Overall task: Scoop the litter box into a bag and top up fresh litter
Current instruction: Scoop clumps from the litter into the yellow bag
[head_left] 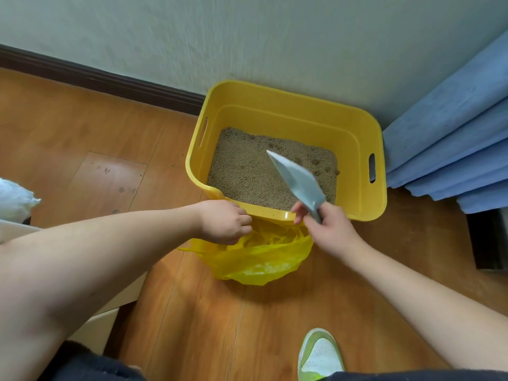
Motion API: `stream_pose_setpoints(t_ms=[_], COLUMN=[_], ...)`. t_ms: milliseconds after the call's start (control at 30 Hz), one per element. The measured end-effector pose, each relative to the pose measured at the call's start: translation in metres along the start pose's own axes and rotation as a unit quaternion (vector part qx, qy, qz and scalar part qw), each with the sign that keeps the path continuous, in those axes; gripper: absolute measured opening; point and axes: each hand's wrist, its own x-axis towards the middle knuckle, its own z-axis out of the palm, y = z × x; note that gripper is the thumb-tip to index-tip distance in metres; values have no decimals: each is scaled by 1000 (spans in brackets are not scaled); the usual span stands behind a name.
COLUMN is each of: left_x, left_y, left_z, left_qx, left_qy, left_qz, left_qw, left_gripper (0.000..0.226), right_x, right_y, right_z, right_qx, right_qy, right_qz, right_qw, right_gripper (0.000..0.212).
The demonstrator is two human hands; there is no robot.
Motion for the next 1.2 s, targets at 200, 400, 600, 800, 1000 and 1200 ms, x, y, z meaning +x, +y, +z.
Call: stream_pose_setpoints(t_ms=[200,400,600,800,1000,1200], left_x=[15,36,1,-20,-36,-38], left_y=[-17,-43,-80,-79,-72,-72], left_z=[-19,-49,-51,-35,-27,-23], left_qx=[51,63,-20,-107,-95,-68], left_qy=[72,159,104,35,22,41], left_qz=[10,-184,-463,-534,-429,-408], left_qw=[996,968,880,838,898,910], left_gripper=[29,41,61,64,77,71], right_x=[39,69,101,109,115,120], right_y=[-15,-1,24,30,35,51], right_z=[-53,-116,-128,-103,-102,-95], right_qx=[-49,-277,-496,-542,-515,-432], right_qy=[46,32,-54,-145,-133,-115], right_qz=[43,129,259,316,317,323], right_qw=[997,952,827,765,786,834], right_gripper=[13,19,25,31,30,30])
